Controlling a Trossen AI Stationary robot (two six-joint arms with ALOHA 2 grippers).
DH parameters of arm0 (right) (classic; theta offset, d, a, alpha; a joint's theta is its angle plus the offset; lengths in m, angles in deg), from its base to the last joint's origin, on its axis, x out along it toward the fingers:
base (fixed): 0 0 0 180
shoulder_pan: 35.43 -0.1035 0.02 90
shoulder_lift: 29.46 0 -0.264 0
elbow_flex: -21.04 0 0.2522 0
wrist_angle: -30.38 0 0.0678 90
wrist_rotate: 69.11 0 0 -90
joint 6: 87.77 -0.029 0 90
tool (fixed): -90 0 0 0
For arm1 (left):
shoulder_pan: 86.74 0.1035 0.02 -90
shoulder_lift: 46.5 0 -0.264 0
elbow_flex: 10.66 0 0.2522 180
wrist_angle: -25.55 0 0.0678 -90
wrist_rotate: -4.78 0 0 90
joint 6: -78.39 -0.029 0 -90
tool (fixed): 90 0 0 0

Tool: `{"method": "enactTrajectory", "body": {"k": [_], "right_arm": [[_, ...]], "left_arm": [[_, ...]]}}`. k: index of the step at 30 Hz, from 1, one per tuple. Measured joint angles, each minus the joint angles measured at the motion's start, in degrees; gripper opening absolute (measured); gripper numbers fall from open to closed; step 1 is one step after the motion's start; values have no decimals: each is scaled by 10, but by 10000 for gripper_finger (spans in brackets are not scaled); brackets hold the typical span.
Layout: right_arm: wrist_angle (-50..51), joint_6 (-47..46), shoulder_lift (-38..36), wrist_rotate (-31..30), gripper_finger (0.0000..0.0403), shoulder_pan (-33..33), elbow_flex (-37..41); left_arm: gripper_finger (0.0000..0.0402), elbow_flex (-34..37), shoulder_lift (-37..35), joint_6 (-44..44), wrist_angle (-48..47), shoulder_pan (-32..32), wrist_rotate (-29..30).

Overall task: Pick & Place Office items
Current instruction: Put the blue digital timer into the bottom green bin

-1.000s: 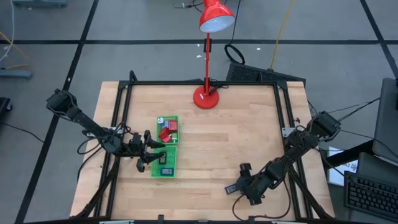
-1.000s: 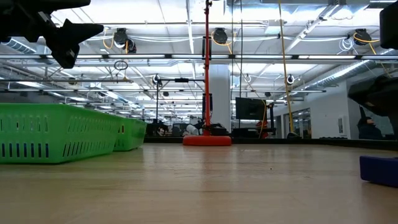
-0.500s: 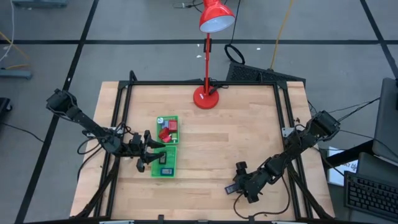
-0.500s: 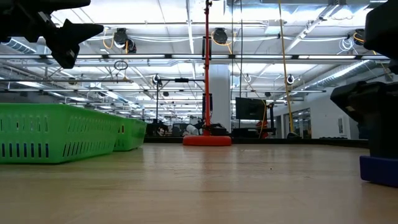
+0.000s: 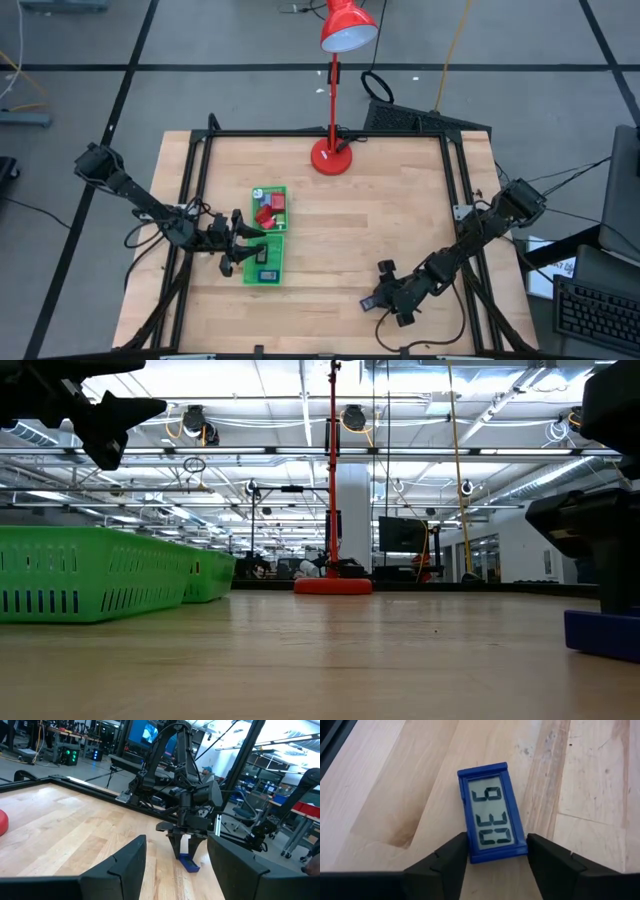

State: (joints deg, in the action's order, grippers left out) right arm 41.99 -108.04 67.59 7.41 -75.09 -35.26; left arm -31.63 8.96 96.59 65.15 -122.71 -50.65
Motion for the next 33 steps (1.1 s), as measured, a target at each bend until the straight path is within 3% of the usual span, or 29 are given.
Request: {"method": "enactTrajectory", "body": {"k": [7,14,24,33], "right_arm": [[-9,20,-1,0,153,0,0],[-67,65,-45,-2,165,2,3],[-141,153,-146,-60,153,18,1],[-221,182,-160,-58,156,95,1]], "left_arm": [[214,0,0,0,0,0,0],[214,0,0,0,0,0,0],[214,0,0,0,-2,0,0],[214,0,0,-1,-4,0,1]]}}
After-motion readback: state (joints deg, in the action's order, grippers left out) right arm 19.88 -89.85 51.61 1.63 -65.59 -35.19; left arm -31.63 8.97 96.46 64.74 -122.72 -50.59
